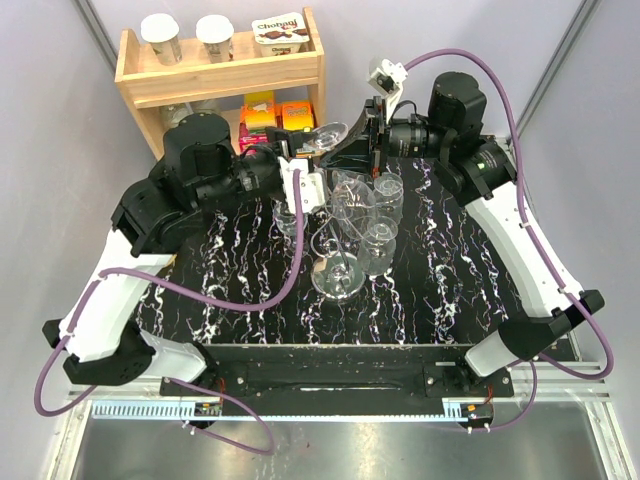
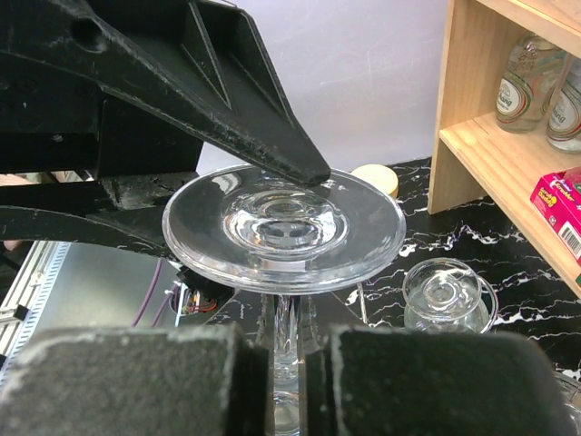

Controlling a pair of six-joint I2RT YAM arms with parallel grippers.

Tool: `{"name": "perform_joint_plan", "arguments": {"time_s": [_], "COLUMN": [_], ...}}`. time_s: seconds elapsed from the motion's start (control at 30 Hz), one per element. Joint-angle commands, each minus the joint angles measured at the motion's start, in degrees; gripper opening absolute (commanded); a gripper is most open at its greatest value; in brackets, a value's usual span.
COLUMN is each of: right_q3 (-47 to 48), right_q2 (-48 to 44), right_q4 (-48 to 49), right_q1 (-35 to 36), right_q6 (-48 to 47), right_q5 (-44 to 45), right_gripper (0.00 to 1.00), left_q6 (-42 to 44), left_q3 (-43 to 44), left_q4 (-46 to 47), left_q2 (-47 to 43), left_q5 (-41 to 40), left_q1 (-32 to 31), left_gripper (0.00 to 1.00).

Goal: Place the wine glass upside down on the wine glass rack
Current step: Adjust the wine glass.

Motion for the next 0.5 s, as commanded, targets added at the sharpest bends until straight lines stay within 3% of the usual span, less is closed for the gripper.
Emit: {"name": "perform_joint_plan", "arguments": {"time_s": [0.0,0.47], "right_q3": [0.6,-1.1], "right_q2": [-1.0,-1.6], "right_q4": [2.7,2.4], "right_q1": [0.0,0.0], "right_q6": [0.1,-0.8], "right_q5": [-0.8,-1.3], "right_gripper": [0.00,0.00], "left_q6": [2.1,4.0], "left_q3": [1.6,7.7], "left_q4": [0.7,1.0], "left_q2": [-1.0,1.2], "left_q5": [-5.0,-5.6], "left_q1": [-0.3,-0.3], "left_gripper": [0.59,0.57]}}
